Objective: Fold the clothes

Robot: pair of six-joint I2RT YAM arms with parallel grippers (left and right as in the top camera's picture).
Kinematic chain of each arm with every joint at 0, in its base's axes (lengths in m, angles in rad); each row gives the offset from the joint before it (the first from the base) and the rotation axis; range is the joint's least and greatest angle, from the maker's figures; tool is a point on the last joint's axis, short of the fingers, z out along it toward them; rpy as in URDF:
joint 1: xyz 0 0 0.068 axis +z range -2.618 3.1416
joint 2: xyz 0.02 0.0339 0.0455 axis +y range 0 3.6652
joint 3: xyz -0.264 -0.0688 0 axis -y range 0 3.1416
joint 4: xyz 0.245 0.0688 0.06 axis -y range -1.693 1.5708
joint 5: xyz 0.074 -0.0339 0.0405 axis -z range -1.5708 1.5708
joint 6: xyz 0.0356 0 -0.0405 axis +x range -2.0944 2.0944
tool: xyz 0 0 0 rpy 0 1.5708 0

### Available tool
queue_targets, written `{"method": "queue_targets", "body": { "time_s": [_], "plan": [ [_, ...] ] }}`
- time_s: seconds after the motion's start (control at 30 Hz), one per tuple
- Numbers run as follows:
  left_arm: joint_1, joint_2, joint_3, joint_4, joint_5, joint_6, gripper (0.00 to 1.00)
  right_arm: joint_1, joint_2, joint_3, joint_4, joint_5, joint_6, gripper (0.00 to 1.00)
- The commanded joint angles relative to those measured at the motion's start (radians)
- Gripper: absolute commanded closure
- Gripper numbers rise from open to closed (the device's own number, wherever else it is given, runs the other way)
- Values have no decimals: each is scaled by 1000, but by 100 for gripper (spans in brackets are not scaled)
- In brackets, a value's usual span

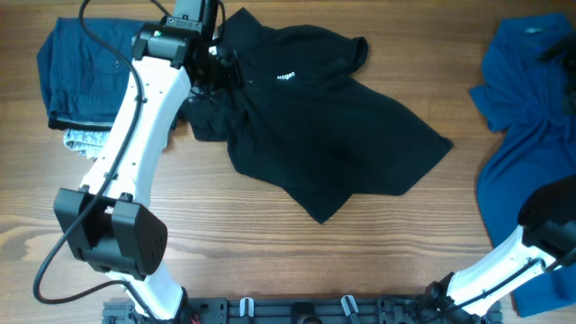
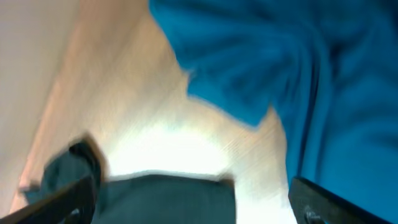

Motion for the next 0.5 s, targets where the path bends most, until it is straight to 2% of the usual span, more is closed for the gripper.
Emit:
{"method": "queue_targets", "body": {
  "time_s": [0.0,0.03,0.1,0.2,0.33,0.4,0.47],
  "plan": [
    [3,10,-5,5,18,-6,36,56,11,-10,-118,69,-8,0],
    [3,13,-5,8,18,-6,34,74,11,-19,-143,97,-7,0],
    [3,14,-5,8,17,-5,5,113,11,-41,-148,99,-24,0],
    [3,15,-5,7,6,-5,0,142,11,-48,-171,108,-28,0],
    [3,15,-5,-4,6,-5,5,146,11,-48,-180,114,-25,0],
    [2,15,-5,-3,7,-6,23,146,11,-48,-179,115,-28,0],
    [2,17,-5,15,16,-6,60,146,11,-48,-176,115,-48,1]
  ]
}}
